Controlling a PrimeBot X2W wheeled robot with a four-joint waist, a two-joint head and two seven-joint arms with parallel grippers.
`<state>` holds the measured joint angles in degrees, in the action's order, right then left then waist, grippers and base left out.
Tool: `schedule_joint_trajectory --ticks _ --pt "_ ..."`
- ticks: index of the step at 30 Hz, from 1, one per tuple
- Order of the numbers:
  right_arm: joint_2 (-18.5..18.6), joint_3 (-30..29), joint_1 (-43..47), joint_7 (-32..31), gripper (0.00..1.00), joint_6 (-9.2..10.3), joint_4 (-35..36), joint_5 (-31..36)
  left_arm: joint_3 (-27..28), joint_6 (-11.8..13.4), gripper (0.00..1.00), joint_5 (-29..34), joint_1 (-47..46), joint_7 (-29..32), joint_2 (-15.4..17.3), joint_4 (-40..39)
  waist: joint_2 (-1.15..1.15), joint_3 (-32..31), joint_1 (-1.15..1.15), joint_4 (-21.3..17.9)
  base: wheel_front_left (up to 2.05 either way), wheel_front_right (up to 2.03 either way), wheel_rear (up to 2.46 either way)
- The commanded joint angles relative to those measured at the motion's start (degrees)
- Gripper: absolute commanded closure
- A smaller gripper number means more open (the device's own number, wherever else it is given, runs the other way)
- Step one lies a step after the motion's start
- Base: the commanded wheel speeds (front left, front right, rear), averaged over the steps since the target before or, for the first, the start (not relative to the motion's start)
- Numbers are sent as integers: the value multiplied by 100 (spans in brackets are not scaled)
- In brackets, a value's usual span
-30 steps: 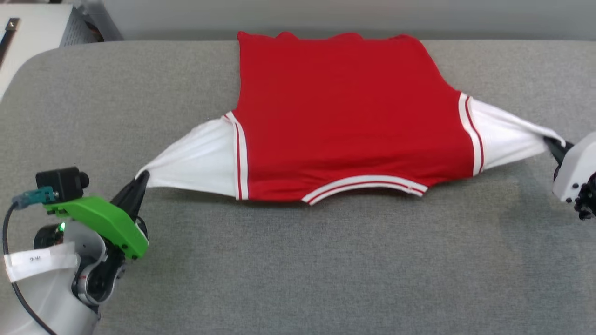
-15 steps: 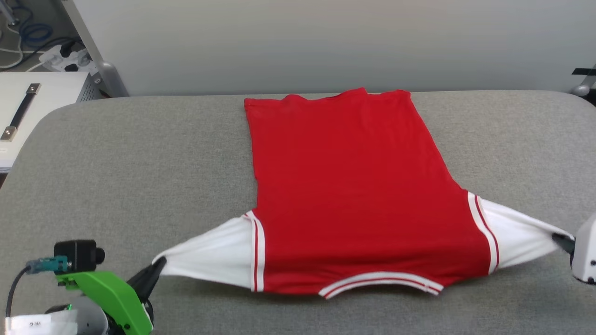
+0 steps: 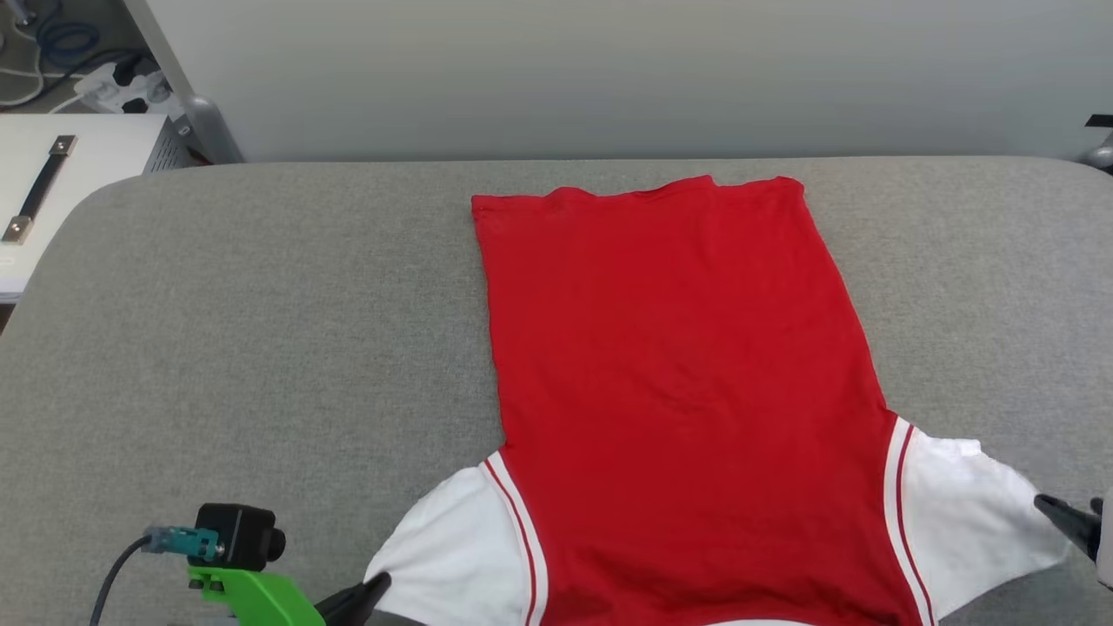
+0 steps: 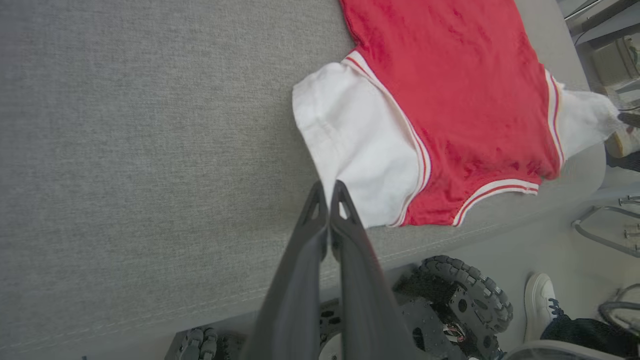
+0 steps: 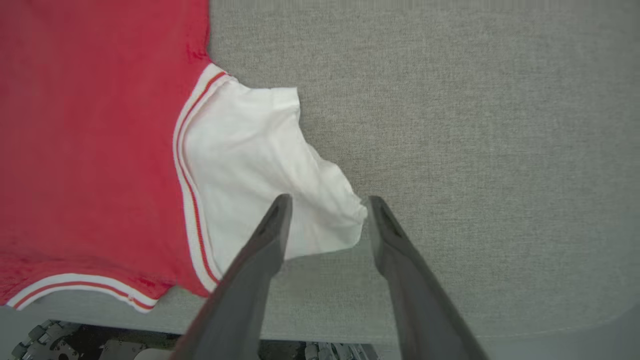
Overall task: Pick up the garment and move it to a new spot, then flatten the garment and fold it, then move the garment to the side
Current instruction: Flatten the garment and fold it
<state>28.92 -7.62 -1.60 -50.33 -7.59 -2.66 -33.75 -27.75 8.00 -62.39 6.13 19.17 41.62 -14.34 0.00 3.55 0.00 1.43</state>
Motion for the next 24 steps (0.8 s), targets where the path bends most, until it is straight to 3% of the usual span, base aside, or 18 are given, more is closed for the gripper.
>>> schedule_joint_trajectory --ticks 1,8,13,16,17,24 --pt "-17 -59 -84 -58 0 10 183 50 -36 44 100 91 -160 98 71 -146 0 233 0 144 0 0 0" --pt "0 -189 -840 -516 0 10 848 77 -127 326 100 360 -425 446 243 -807 0 985 0 476 0 0 0" --pt "74 -133 -1787 -954 0 10 902 146 -253 399 100 575 -680 620 240 -1151 0 1617 0 796 0 0 0" --pt "97 -48 -2455 -1227 0 10 700 180 -356 377 100 698 -841 654 155 -1291 0 1958 0 1022 0 0 0" --pt "80 -3 -3115 -1438 0 10 454 298 -434 351 100 823 -984 652 81 -1356 0 2250 0 1230 0 0 0" --pt "275 227 -4683 -1873 0 10 -418 709 -614 163 100 1028 -1379 571 -206 -1351 0 2865 0 1713 0 0 0"
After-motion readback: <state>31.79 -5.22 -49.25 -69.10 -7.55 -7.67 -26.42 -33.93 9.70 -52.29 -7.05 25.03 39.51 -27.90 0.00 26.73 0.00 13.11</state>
